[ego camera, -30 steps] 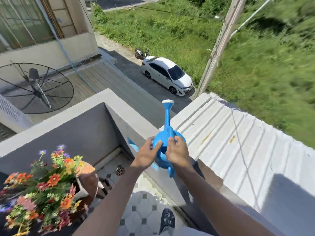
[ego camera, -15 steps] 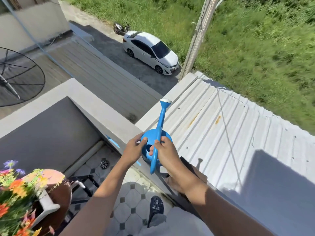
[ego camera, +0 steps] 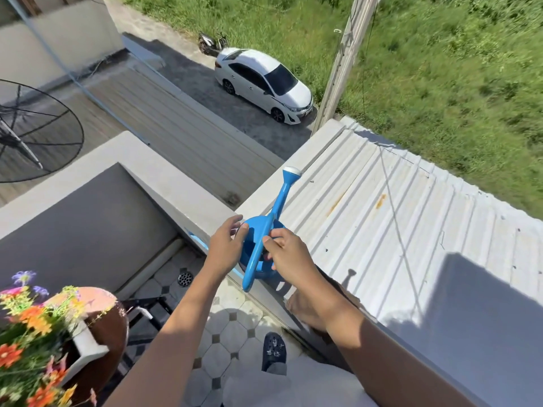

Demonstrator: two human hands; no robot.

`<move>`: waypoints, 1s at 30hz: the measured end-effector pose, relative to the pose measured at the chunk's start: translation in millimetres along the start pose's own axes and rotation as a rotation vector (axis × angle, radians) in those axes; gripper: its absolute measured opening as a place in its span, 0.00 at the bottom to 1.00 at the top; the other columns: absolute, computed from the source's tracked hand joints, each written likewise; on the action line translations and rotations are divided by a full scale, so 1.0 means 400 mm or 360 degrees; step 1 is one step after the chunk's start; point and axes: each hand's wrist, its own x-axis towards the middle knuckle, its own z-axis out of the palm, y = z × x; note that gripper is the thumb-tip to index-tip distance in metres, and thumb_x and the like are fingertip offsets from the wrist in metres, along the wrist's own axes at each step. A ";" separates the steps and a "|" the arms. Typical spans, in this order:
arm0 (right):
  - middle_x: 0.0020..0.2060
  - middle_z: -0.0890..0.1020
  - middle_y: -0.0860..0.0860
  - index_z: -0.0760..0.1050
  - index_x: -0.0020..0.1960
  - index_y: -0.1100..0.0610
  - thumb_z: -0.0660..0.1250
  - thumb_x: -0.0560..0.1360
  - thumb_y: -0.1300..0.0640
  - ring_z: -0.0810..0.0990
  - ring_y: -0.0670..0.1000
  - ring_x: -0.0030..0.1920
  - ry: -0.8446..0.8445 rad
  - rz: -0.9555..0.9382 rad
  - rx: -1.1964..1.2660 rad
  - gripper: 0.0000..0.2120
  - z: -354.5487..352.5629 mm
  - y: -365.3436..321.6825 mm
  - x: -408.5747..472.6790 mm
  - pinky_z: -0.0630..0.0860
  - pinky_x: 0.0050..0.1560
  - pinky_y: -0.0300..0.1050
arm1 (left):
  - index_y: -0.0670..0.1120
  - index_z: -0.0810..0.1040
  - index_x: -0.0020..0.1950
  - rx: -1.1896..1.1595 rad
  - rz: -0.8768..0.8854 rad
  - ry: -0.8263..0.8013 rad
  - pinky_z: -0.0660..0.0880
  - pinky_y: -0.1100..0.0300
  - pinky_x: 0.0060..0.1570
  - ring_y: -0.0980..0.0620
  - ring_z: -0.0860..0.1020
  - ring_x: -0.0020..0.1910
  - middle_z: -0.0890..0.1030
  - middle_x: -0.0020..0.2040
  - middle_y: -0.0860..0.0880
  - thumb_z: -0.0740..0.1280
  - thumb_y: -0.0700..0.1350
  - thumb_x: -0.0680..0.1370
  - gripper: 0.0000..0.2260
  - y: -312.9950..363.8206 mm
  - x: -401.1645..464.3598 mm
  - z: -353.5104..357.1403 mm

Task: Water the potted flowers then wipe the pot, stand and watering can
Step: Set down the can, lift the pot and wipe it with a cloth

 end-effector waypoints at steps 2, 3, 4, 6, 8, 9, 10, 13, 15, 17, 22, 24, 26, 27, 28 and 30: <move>0.46 0.83 0.49 0.75 0.58 0.53 0.63 0.79 0.51 0.84 0.49 0.43 0.0074 -0.0007 0.0044 0.10 -0.031 0.013 -0.014 0.82 0.48 0.49 | 0.49 0.74 0.66 0.0113 0.0170 0.0119 0.72 0.56 0.61 0.53 0.76 0.62 0.79 0.63 0.50 0.61 0.53 0.80 0.17 0.048 -0.026 0.004; 0.45 0.83 0.48 0.75 0.58 0.53 0.63 0.79 0.52 0.84 0.49 0.43 0.0100 -0.0013 0.0066 0.09 -0.043 0.020 -0.016 0.81 0.47 0.49 | 0.48 0.74 0.66 0.0154 0.0263 0.0192 0.70 0.59 0.60 0.54 0.75 0.62 0.78 0.63 0.52 0.61 0.53 0.80 0.17 0.074 -0.039 0.004; 0.44 0.83 0.48 0.75 0.57 0.53 0.63 0.79 0.53 0.84 0.49 0.43 0.0130 -0.0018 0.0071 0.08 -0.058 0.031 -0.018 0.80 0.46 0.48 | 0.48 0.75 0.65 0.0175 0.0357 0.0264 0.68 0.61 0.59 0.55 0.74 0.61 0.78 0.62 0.52 0.61 0.53 0.80 0.16 0.101 -0.053 0.009; 0.44 0.82 0.48 0.76 0.55 0.52 0.63 0.79 0.55 0.83 0.49 0.43 0.0217 -0.0014 0.0057 0.07 -0.091 0.070 -0.022 0.79 0.45 0.47 | 0.47 0.76 0.63 0.0148 0.0537 0.0349 0.68 0.65 0.58 0.57 0.75 0.58 0.79 0.59 0.53 0.62 0.51 0.80 0.14 0.157 -0.091 0.034; 0.44 0.82 0.48 0.76 0.53 0.52 0.63 0.78 0.58 0.82 0.51 0.45 0.0339 -0.0003 0.0044 0.06 -0.123 0.118 -0.022 0.77 0.44 0.42 | 0.47 0.77 0.59 0.0087 0.0679 0.0300 0.70 0.66 0.54 0.59 0.76 0.54 0.80 0.55 0.54 0.63 0.49 0.79 0.11 0.199 -0.130 0.077; 0.44 0.82 0.49 0.76 0.53 0.53 0.63 0.78 0.60 0.81 0.51 0.45 0.0393 0.0006 0.0019 0.07 -0.141 0.146 -0.026 0.74 0.43 0.37 | 0.47 0.77 0.58 0.0059 0.0741 0.0217 0.71 0.67 0.52 0.60 0.76 0.52 0.80 0.52 0.54 0.63 0.49 0.79 0.11 0.210 -0.147 0.107; 0.44 0.82 0.49 0.76 0.53 0.54 0.63 0.78 0.63 0.80 0.50 0.45 0.0429 0.0016 -0.0044 0.08 -0.155 0.173 -0.030 0.72 0.43 0.33 | 0.47 0.77 0.57 0.0042 0.0788 0.0115 0.71 0.68 0.49 0.60 0.77 0.50 0.81 0.51 0.55 0.63 0.49 0.79 0.10 0.212 -0.160 0.135; 0.47 0.80 0.49 0.77 0.55 0.58 0.62 0.77 0.65 0.78 0.50 0.48 0.0478 0.0103 -0.0205 0.09 -0.183 0.263 -0.054 0.70 0.47 0.35 | 0.48 0.78 0.55 0.0144 0.0732 -0.0215 0.73 0.65 0.45 0.58 0.78 0.45 0.81 0.48 0.54 0.63 0.50 0.78 0.10 0.166 -0.168 0.234; 0.45 0.80 0.50 0.77 0.55 0.59 0.62 0.77 0.65 0.78 0.49 0.46 0.0521 0.0165 -0.0239 0.09 -0.191 0.323 -0.076 0.71 0.44 0.33 | 0.47 0.77 0.56 0.0317 0.0561 -0.0377 0.76 0.57 0.48 0.54 0.79 0.46 0.81 0.49 0.51 0.63 0.51 0.78 0.11 0.098 -0.162 0.302; 0.42 0.79 0.51 0.76 0.54 0.61 0.62 0.76 0.66 0.77 0.48 0.40 0.0534 0.0211 -0.0263 0.08 -0.189 0.388 -0.096 0.71 0.38 0.27 | 0.45 0.76 0.58 0.0568 0.0350 -0.0447 0.76 0.53 0.53 0.48 0.79 0.51 0.81 0.52 0.46 0.64 0.51 0.77 0.14 0.026 -0.162 0.359; 0.41 0.74 0.48 0.76 0.56 0.61 0.66 0.72 0.66 0.76 0.50 0.45 0.0572 0.0327 -0.0386 0.13 -0.180 0.516 -0.123 0.73 0.46 0.42 | 0.42 0.72 0.61 0.1001 0.0123 -0.0349 0.72 0.51 0.60 0.44 0.73 0.58 0.75 0.57 0.42 0.70 0.55 0.72 0.24 -0.064 -0.198 0.441; 0.43 0.74 0.48 0.75 0.56 0.59 0.66 0.72 0.65 0.75 0.49 0.45 0.0536 0.0396 -0.0349 0.13 -0.177 0.536 -0.127 0.71 0.46 0.40 | 0.42 0.69 0.62 0.0967 0.0045 -0.0343 0.72 0.50 0.60 0.43 0.74 0.59 0.75 0.58 0.42 0.74 0.52 0.70 0.27 -0.057 -0.206 0.454; 0.39 0.73 0.47 0.74 0.51 0.56 0.66 0.70 0.63 0.73 0.47 0.39 0.0546 0.0363 -0.0296 0.10 -0.177 0.546 -0.130 0.68 0.41 0.39 | 0.42 0.68 0.61 0.0782 -0.0095 -0.0373 0.72 0.49 0.59 0.42 0.76 0.59 0.77 0.58 0.41 0.76 0.48 0.69 0.26 -0.062 -0.203 0.463; 0.38 0.73 0.47 0.74 0.50 0.56 0.66 0.69 0.62 0.73 0.46 0.38 0.0549 0.0334 -0.0277 0.10 -0.177 0.547 -0.131 0.67 0.39 0.38 | 0.41 0.69 0.60 0.0708 -0.0148 -0.0391 0.73 0.50 0.59 0.41 0.77 0.59 0.79 0.57 0.41 0.76 0.47 0.69 0.25 -0.068 -0.198 0.463; 0.40 0.75 0.48 0.74 0.51 0.56 0.67 0.70 0.62 0.74 0.47 0.40 0.0528 0.0339 -0.0274 0.11 -0.175 0.550 -0.135 0.67 0.40 0.37 | 0.40 0.72 0.59 0.0661 -0.0179 -0.0426 0.74 0.51 0.58 0.42 0.78 0.57 0.80 0.55 0.42 0.76 0.46 0.69 0.24 -0.075 -0.196 0.457; 0.46 0.77 0.51 0.74 0.57 0.57 0.68 0.71 0.64 0.75 0.49 0.45 0.0490 0.0331 -0.0285 0.15 -0.173 0.547 -0.145 0.67 0.40 0.32 | 0.42 0.81 0.53 0.0518 -0.0216 -0.0500 0.77 0.55 0.51 0.45 0.81 0.50 0.84 0.49 0.44 0.75 0.46 0.68 0.15 -0.083 -0.200 0.440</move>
